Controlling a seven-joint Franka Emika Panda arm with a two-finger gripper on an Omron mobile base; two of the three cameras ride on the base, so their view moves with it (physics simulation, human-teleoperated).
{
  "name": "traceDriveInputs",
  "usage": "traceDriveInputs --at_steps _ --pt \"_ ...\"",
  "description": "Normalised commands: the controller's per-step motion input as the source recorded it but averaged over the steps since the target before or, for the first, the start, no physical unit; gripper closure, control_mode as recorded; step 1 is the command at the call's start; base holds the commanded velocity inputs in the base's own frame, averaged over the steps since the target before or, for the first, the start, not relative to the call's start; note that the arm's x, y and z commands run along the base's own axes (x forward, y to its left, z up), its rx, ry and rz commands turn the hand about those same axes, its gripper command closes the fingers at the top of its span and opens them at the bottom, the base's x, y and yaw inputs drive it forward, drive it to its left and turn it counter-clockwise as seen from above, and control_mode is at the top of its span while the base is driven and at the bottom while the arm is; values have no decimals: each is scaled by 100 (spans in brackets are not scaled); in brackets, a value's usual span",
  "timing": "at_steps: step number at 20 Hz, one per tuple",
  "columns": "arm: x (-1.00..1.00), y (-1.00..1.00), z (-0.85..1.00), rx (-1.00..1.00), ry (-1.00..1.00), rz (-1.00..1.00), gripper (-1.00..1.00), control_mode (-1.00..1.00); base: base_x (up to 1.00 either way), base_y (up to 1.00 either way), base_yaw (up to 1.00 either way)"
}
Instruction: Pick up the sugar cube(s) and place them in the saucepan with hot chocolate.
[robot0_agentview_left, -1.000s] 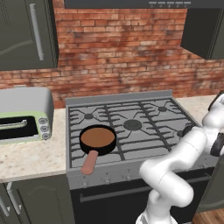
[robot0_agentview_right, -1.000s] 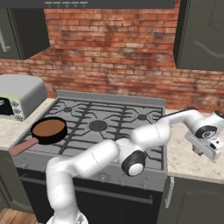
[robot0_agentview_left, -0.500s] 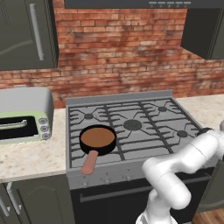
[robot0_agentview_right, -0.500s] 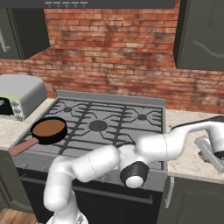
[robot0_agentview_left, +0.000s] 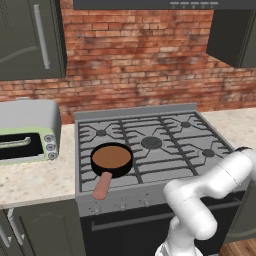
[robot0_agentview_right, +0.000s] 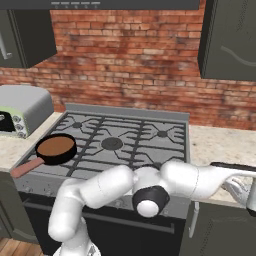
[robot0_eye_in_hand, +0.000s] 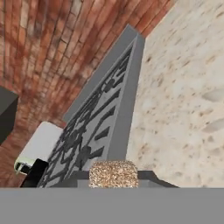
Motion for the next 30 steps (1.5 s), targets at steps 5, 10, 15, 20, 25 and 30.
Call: traceDriveInputs --at_steps 5,10,15,20,25,30 --pt "1 100 -4 -1 -48 0 100 -100 0 0 0" --pt "5 100 49 -11 -27 0 100 -100 0 0 0" --pt "1 100 100 -27 -8 0 100 -100 0 0 0" --pt "4 100 63 -35 5 0 100 -100 0 0 0" --pt "0 99 27 -24 9 4 100 -100 0 0 0" --pt "0 91 22 -22 5 1 100 -100 0 0 0"
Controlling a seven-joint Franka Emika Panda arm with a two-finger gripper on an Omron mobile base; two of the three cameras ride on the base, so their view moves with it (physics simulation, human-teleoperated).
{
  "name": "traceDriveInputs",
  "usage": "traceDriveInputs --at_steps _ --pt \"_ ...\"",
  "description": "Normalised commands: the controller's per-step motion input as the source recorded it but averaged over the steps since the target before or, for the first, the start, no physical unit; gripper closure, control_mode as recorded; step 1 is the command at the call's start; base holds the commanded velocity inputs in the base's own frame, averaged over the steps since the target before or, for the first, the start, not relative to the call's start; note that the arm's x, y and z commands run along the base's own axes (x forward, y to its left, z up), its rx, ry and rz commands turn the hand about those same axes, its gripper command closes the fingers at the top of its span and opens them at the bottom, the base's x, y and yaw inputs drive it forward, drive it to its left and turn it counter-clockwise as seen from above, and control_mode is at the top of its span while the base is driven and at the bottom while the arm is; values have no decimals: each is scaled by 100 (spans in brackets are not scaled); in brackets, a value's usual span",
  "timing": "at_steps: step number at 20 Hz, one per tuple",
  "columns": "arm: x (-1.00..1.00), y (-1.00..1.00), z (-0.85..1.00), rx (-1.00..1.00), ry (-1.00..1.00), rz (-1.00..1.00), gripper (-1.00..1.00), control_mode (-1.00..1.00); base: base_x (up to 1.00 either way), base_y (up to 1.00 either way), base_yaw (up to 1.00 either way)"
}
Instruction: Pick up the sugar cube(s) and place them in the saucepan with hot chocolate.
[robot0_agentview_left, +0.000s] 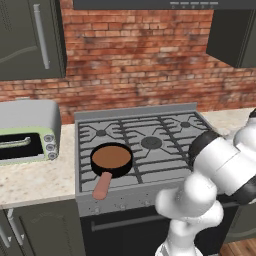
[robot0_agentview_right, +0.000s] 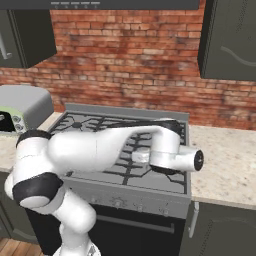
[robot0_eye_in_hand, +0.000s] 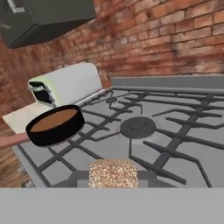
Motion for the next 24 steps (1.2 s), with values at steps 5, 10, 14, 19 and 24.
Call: traceDriveInputs --at_steps 5,10,14,19,24 --pt "0 68 6 -22 5 0 100 -100 0 0 0" --pt "0 44 3 -16 4 0 100 -100 0 0 0" --pt "1 18 0 -9 11 0 100 -100 0 0 0" --pt "18 61 0 -17 15 0 100 -100 0 0 0" --pt "26 77 0 -23 15 0 100 -100 0 0 0"
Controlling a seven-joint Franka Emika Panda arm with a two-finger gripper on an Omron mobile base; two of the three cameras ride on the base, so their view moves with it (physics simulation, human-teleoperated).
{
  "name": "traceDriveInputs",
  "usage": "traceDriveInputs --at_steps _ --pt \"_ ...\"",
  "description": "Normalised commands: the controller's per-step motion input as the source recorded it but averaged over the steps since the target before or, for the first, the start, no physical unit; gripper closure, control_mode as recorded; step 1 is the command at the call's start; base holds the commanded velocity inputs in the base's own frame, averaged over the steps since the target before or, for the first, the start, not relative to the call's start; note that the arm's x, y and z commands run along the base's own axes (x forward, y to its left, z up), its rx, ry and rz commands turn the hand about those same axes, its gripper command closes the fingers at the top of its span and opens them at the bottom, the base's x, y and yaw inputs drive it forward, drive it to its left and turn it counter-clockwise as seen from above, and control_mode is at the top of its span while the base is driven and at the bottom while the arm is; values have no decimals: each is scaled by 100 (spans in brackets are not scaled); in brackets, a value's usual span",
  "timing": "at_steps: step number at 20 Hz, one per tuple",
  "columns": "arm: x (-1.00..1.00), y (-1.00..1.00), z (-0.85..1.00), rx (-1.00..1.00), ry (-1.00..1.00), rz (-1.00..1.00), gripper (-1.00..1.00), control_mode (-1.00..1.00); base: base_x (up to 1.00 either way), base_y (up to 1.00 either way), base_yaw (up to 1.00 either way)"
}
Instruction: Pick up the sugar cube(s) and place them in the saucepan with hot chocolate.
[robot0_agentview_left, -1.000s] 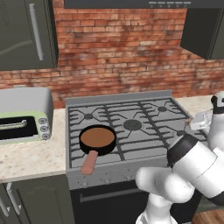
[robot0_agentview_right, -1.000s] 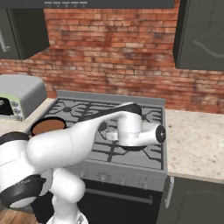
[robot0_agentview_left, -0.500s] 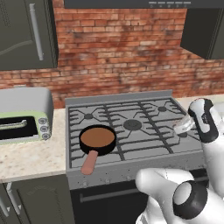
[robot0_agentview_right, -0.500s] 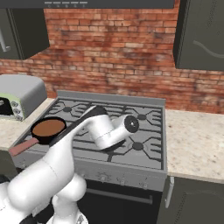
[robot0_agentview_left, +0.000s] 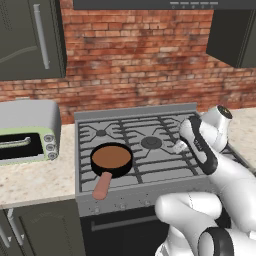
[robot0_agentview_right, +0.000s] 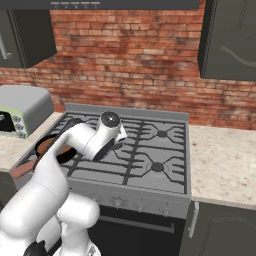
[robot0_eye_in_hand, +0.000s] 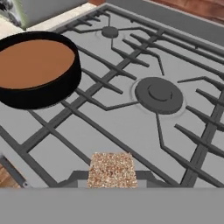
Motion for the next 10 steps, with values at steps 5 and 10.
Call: traceDriveInputs --at_steps 5,10 --pt "29 38 2 -23 14 0 100 -100 0 0 0" --pt "9 0 13 -1 3 -7 100 -100 0 0 0"
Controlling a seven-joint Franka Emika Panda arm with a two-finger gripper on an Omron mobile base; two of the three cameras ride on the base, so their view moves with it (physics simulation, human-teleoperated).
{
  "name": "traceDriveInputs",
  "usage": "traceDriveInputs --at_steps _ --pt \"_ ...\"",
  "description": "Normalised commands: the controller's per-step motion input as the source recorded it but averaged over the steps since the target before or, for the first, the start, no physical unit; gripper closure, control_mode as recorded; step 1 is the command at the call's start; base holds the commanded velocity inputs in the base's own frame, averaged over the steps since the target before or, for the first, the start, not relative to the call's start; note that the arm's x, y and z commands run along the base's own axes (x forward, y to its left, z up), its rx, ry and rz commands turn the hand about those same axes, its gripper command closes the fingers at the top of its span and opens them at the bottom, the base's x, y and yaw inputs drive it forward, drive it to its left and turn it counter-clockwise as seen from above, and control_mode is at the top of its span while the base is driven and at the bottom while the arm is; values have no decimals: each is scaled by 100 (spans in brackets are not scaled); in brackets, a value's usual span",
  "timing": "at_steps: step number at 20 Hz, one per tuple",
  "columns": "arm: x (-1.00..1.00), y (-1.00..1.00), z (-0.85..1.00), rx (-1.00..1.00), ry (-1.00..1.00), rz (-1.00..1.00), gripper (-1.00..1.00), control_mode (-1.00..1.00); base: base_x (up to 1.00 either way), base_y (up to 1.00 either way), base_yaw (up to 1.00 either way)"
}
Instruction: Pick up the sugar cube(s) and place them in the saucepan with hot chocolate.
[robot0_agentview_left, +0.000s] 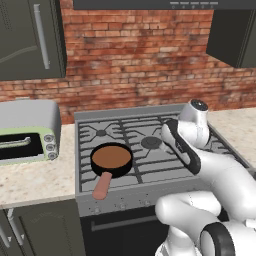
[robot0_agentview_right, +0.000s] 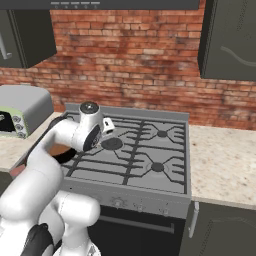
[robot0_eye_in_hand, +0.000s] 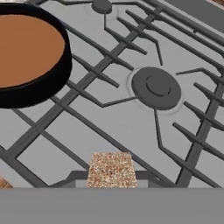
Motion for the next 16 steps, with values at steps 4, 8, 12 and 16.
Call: traceDriveInputs --at_steps 4,8,12,16 --pt "19 20 35 0 1 -20 100 -100 0 0 0" --pt "2 43 27 3 0 -16 100 -100 0 0 0" --pt "0 48 29 13 0 -17 100 -100 0 0 0" --pt "0 62 28 1 10 -15 100 -100 0 0 0"
